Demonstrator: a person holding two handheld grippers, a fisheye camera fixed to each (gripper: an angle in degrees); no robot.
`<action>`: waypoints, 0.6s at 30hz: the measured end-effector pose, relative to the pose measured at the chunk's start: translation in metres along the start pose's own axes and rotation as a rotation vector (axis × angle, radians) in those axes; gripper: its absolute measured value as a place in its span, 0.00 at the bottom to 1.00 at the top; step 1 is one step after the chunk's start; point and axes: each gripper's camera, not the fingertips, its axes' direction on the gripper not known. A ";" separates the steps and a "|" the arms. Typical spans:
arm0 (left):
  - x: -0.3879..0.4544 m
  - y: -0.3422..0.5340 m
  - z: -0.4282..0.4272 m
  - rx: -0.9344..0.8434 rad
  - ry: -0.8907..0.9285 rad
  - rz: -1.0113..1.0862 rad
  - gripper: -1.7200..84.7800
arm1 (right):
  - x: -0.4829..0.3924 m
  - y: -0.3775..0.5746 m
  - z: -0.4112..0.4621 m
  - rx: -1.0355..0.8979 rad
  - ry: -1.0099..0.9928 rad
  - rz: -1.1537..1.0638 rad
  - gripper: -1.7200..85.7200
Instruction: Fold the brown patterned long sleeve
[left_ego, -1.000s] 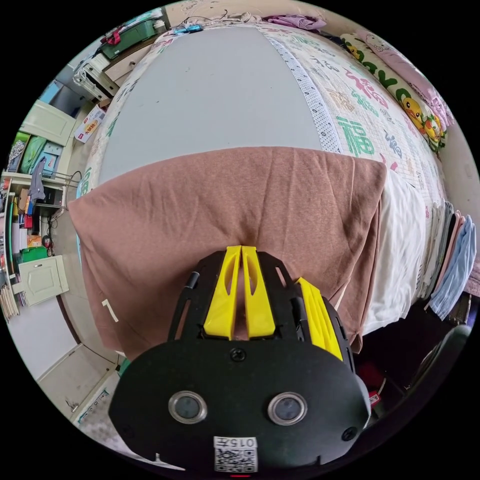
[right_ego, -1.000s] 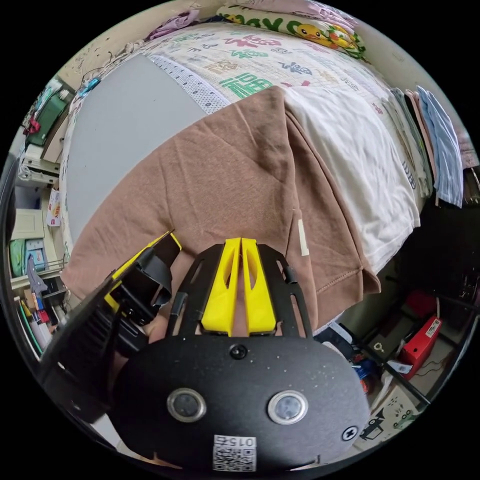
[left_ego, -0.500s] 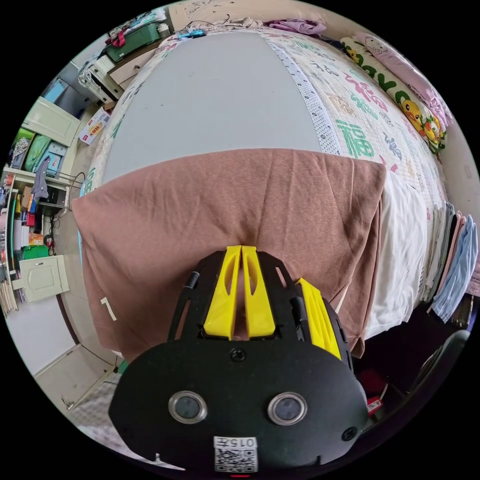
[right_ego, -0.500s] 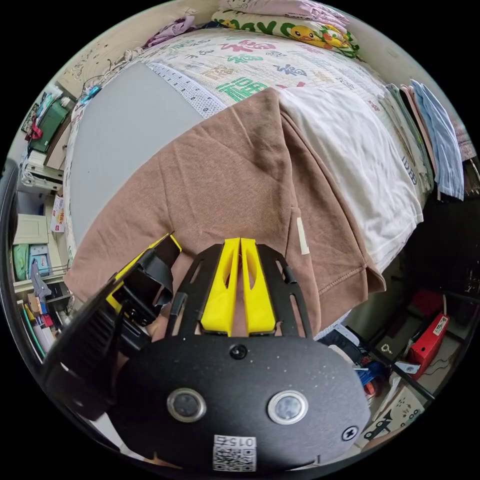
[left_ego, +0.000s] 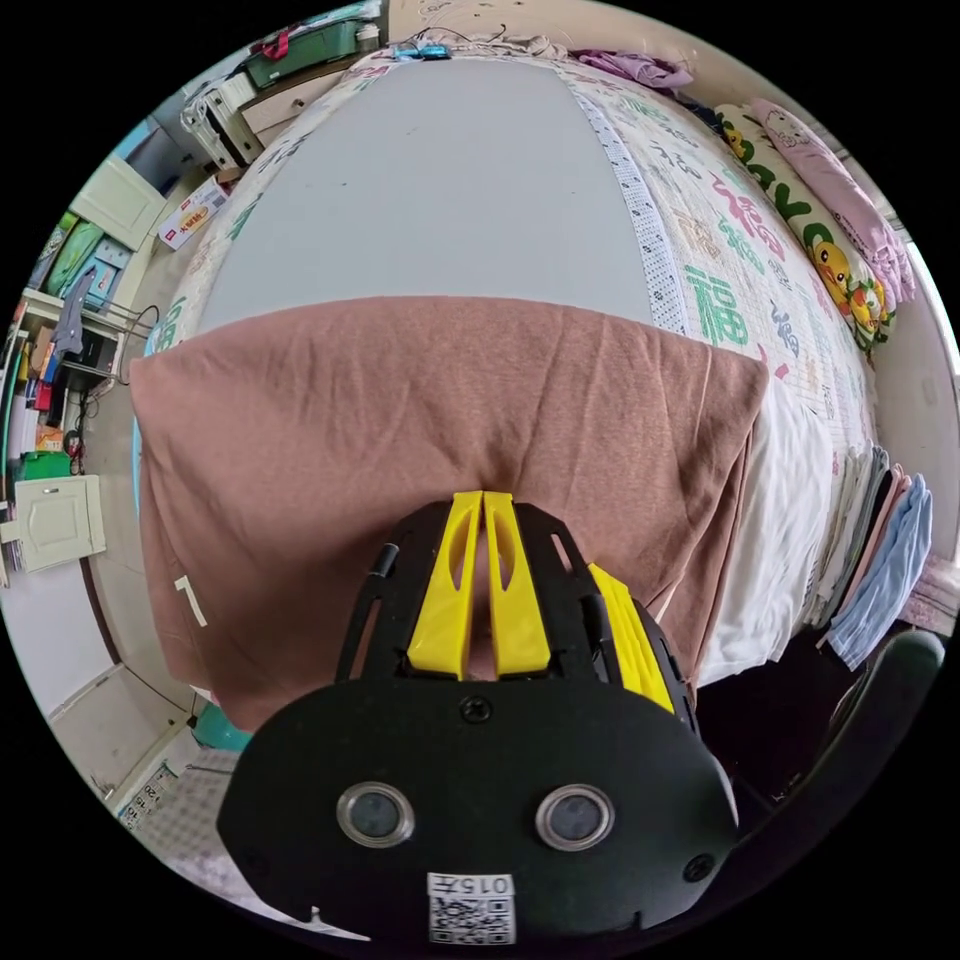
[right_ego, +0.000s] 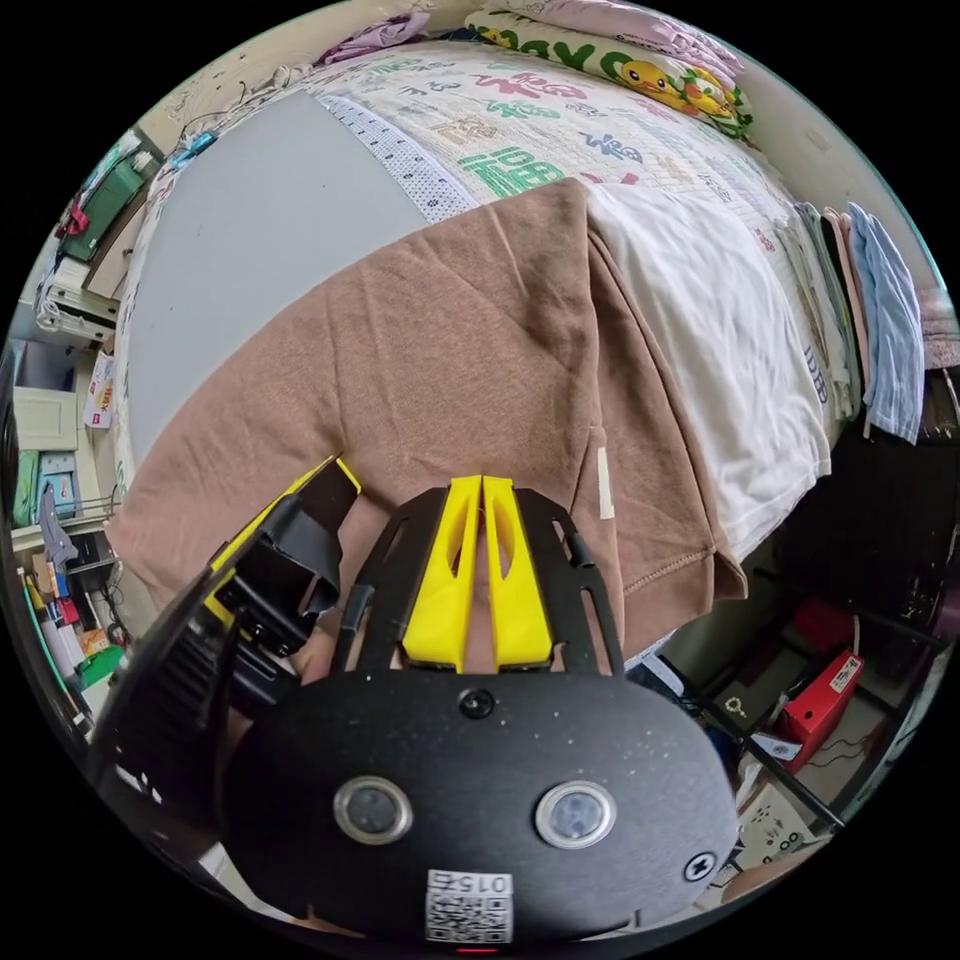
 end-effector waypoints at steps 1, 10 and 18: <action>-0.004 0.000 -0.002 -0.005 0.009 -0.008 0.01 | -0.002 0.000 0.000 -0.006 0.009 -0.013 0.02; -0.027 0.017 -0.021 0.052 -0.005 0.012 0.01 | 0.003 0.024 0.000 0.074 -0.054 0.055 0.01; -0.050 0.031 -0.043 0.095 -0.025 -0.028 0.01 | -0.002 0.038 -0.001 0.106 -0.106 0.050 0.01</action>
